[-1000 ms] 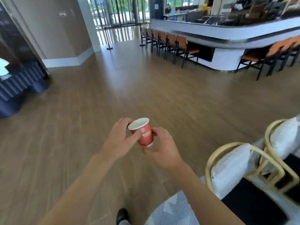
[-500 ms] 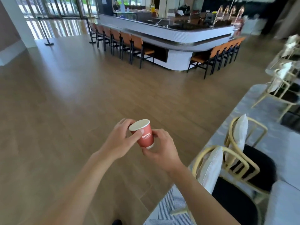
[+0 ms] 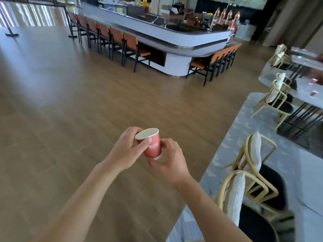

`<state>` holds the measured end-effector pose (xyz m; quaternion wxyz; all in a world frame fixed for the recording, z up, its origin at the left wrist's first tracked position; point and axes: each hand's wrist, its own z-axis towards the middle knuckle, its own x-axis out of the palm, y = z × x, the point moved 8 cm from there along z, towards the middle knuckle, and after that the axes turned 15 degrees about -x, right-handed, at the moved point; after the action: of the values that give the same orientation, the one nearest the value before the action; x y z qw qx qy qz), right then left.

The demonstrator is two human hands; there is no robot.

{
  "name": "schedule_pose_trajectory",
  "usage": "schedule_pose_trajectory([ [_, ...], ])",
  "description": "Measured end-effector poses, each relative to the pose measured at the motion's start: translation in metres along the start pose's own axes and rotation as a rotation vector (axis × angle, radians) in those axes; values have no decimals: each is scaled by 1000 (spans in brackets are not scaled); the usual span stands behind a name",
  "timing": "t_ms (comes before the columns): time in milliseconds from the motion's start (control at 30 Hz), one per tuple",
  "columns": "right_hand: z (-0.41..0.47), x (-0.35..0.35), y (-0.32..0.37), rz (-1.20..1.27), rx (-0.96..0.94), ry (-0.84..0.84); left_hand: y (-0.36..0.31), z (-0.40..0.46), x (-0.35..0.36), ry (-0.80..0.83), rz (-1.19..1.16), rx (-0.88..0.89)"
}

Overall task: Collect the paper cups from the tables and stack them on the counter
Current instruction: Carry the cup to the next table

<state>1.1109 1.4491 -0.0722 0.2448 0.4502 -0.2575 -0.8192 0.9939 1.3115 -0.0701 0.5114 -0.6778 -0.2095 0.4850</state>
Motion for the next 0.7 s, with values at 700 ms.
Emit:
schedule_pose_trajectory([
  [700, 166, 47, -91, 98, -123, 21, 12, 170, -21, -120, 20, -41],
])
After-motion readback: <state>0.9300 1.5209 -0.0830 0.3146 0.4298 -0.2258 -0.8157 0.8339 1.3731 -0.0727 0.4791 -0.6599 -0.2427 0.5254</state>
